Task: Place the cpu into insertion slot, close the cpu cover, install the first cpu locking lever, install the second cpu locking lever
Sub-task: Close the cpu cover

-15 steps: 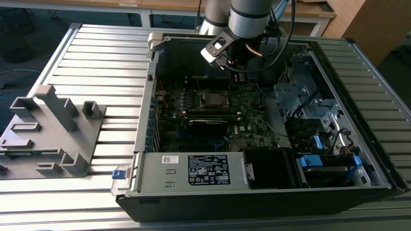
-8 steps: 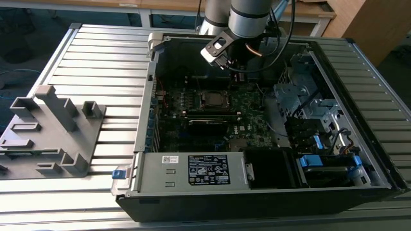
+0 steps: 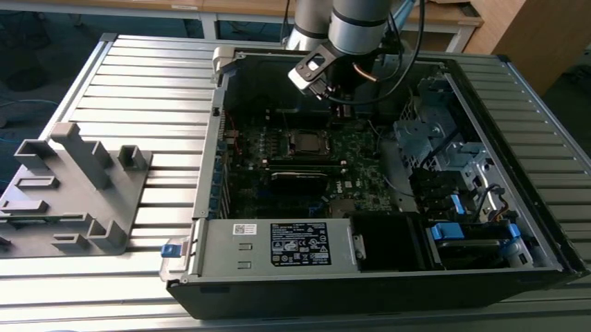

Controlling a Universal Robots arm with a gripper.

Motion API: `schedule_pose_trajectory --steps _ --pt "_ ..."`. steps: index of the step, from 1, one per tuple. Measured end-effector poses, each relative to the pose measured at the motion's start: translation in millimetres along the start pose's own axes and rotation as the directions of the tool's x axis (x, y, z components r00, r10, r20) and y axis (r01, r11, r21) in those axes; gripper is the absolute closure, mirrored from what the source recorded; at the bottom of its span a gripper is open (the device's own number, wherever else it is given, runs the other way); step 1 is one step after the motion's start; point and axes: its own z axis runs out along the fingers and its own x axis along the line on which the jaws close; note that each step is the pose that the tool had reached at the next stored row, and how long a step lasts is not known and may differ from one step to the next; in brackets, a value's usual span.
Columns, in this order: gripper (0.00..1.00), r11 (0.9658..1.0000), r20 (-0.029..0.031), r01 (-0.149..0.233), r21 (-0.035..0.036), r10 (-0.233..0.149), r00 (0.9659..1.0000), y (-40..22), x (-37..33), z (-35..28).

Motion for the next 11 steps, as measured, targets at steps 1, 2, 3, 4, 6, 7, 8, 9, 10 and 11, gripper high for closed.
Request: schedule_pose_trajectory --steps 1,2,3,4,6,7,8,9,10,11 --pt "0.89 1.0 0.0004 0.0 0.0043 0.0 1.0 0.0 0.0 -0.1" --pt "0.89 1.0 0.0006 0.0 0.0061 0.0 1.0 -0.1 0.0 -0.1" --pt "0.89 1.0 0.0006 0.0 0.0065 0.0 1.0 -0.1 0.0 -0.1" --pt "0.89 1.0 0.0005 0.0 0.0065 0.0 1.0 -0.1 0.0 -0.1" --pt "0.89 1.0 0.0003 0.0 0.0066 0.0 1.0 0.0 0.0 0.0" --pt "0.89 1.0 0.0003 0.0 0.0066 0.0 1.0 0.0 0.0 0.0" --pt "0.89 1.0 0.0003 0.0 0.0066 0.0 1.0 0.0 0.0 0.0" --pt "0.89 1.0 0.0004 0.0 0.0075 0.0 1.0 0.0 0.0 0.0" --pt "0.89 0.9999 0.0001 0.0 0.0119 0.0 1.0 0.0 0.0 0.2" --pt "0.89 0.9999 0.0003 0.0 0.0158 0.0 1.0 0.0 0.0 0.2"
